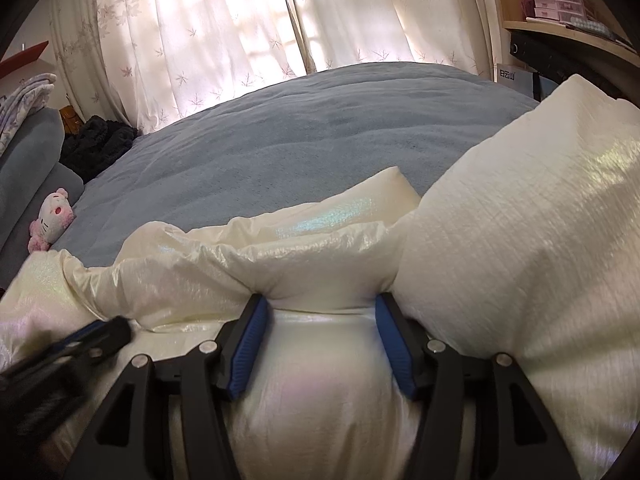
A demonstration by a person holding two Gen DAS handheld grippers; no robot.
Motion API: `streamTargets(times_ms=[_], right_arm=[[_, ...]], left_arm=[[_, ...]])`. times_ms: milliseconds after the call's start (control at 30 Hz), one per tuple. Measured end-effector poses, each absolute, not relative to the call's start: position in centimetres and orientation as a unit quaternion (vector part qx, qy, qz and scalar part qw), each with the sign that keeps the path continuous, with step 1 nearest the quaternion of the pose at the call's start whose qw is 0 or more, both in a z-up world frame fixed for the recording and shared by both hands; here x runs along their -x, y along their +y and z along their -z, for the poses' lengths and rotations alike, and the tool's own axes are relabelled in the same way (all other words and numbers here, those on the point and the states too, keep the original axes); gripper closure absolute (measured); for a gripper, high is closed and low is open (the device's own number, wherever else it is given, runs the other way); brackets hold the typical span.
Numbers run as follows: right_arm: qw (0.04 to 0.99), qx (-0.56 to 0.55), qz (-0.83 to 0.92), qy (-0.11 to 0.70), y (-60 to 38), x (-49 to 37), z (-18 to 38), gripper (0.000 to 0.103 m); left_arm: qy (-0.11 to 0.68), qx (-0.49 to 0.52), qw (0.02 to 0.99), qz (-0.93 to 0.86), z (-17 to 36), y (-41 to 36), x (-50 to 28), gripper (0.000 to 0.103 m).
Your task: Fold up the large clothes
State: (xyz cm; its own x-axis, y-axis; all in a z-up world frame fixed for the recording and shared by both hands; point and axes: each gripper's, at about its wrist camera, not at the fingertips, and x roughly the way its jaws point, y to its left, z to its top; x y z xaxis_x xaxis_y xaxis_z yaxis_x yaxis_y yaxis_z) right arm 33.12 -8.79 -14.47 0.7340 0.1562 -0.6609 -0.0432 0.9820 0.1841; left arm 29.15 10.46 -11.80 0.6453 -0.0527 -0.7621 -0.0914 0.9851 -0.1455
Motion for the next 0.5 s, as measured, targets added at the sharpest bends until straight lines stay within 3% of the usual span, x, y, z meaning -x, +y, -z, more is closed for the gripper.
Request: streamTargets(times_ms=[67,133,167,500], right_arm=[[0.928,-0.080,-0.054,0.360,-8.8,-33.0,14.4,0.046],[0.928,-0.081,-0.055,0.360,-8.9,-33.0,14.4,0.045],[0.928,-0.082,-0.056,0.360,-8.9,-33.0,14.4,0.045],[0.919,-0.046,-0.037,0.391,-7.9,-32.8,12.5,0.045]], left_arm=[[0.415,0.098,0.905,-0.001,9.4,11.3,-27.1,0.058],[0.402,0.111,0.909,0.003,7.0,12.2,-24.5,0.031],[0.395,0.114,0.912,0.000,6.1,12.6,-23.3,0.028],[0.375,0.104,0.920,-0.056,2.4,15.7,-14.5,0.025]])
